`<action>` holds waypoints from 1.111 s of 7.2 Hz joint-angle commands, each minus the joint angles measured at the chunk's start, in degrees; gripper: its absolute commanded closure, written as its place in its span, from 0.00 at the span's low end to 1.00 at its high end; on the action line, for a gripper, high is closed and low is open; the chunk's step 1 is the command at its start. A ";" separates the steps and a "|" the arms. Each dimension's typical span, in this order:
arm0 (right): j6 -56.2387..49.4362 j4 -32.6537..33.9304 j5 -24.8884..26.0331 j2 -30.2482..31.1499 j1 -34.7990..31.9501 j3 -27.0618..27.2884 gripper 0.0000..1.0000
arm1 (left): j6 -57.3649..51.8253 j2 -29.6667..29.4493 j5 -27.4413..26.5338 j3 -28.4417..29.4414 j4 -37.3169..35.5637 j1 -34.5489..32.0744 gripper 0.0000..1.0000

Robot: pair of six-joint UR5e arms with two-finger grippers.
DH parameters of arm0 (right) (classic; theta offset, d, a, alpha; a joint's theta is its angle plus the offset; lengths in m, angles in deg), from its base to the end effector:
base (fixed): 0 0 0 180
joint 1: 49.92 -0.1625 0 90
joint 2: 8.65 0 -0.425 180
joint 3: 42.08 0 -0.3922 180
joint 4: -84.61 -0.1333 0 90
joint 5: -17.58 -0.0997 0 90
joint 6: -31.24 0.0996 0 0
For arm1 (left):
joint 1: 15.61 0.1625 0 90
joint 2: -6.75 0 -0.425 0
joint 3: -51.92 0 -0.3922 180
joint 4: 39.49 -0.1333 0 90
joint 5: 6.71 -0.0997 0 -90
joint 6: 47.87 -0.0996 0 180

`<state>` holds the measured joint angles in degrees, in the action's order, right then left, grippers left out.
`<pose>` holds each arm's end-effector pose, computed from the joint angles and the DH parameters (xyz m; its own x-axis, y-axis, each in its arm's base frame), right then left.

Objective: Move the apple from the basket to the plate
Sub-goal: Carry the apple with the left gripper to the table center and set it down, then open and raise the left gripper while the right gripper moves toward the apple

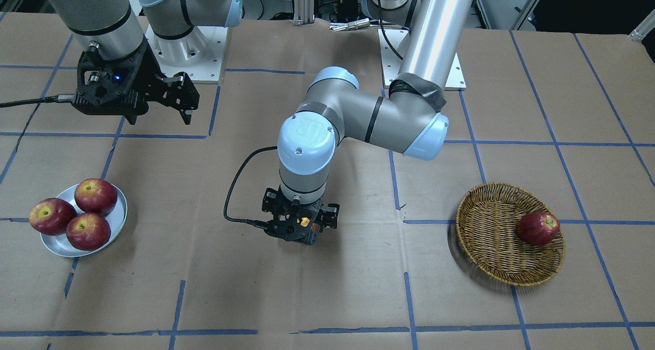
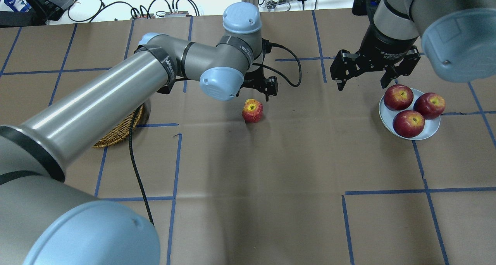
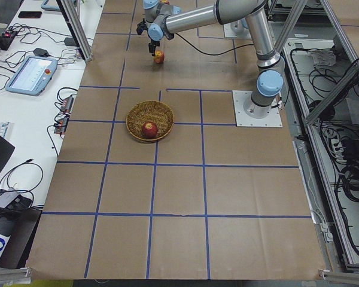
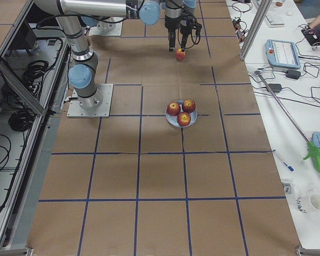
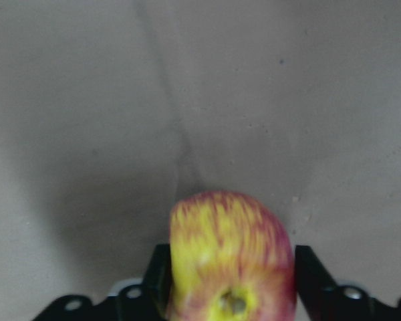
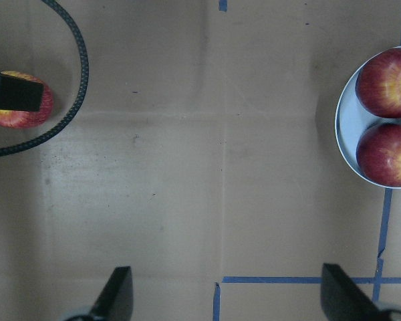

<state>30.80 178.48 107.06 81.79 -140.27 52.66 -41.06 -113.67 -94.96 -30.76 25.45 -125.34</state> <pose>0.1372 -0.4860 0.4577 -0.9999 -0.0137 -0.0091 -0.0138 0.9999 0.0074 -0.3576 -0.5931 0.2790 -0.9739 0.2245 0.0344 0.2235 0.9742 -0.0303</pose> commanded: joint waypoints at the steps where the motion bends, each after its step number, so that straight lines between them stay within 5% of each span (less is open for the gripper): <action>1: 0.09 0.00 -0.09 0.08 0.00 0.00 0.00 | -1.00 9.81 1.41 3.29 12.60 5.02 0.01; 4: 1.05 0.17 -0.27 0.43 -0.35 -0.26 0.00 | -12.16 21.60 -2.08 9.02 32.67 14.60 0.01; 6: 4.89 3.57 -0.53 -1.13 -2.53 -0.52 0.00 | -14.10 23.13 -5.08 7.89 34.38 15.95 0.01; 8: 11.13 8.84 -0.09 -5.34 -11.73 -1.31 0.00 | -18.29 23.56 -4.82 7.10 34.38 15.95 0.01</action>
<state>37.77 183.78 106.81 79.12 -146.64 51.87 -56.59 -90.61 -99.74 -23.06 59.66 -109.52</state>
